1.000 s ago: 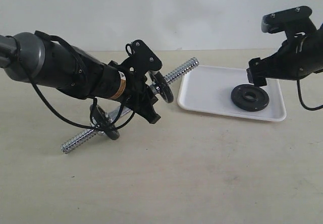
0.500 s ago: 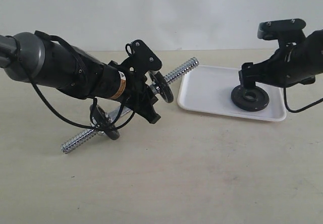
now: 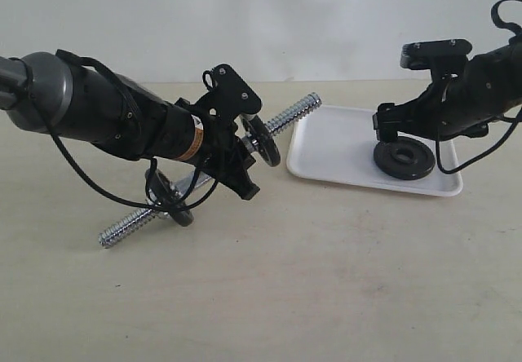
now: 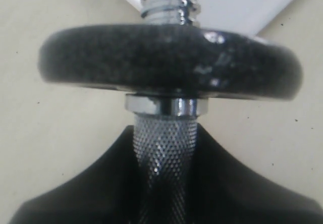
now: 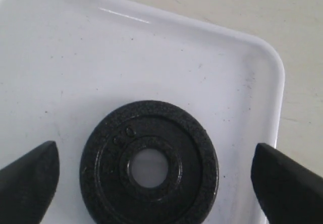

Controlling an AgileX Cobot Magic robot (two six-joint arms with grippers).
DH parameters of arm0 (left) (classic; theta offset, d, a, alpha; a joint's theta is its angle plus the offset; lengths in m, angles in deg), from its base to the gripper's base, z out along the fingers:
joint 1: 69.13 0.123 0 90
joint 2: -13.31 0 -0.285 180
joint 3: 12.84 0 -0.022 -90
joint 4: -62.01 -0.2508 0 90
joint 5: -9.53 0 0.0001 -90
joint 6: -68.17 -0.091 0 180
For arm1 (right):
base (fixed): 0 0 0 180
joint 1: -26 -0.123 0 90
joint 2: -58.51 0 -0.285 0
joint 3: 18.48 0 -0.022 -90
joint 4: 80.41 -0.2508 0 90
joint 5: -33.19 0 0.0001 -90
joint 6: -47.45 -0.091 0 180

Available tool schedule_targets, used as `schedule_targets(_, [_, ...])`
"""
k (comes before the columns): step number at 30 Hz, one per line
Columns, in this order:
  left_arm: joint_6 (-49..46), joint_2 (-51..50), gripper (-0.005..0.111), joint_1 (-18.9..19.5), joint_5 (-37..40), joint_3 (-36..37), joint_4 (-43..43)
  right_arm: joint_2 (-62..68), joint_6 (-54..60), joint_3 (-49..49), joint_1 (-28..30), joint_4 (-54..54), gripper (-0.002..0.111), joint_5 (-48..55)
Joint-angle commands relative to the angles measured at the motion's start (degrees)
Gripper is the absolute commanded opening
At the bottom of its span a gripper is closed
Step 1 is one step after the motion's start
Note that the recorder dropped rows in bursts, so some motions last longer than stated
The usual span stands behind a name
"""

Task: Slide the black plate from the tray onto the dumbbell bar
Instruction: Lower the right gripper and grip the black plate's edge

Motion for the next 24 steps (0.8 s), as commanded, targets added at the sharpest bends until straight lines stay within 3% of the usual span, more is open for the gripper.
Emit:
schedule_targets(1, [1.0,4.9,0.004,0.0,0.7,-1.5,0.8,0.0,-2.0,-0.2,-0.1,-0.3,0.091,-1.0])
schedule_targets(24, [1.2,4.9,0.004,0.0,0.1,-1.5,0.8,5.6,-1.6,-0.2,-0.1,-2.0,0.091,0.0])
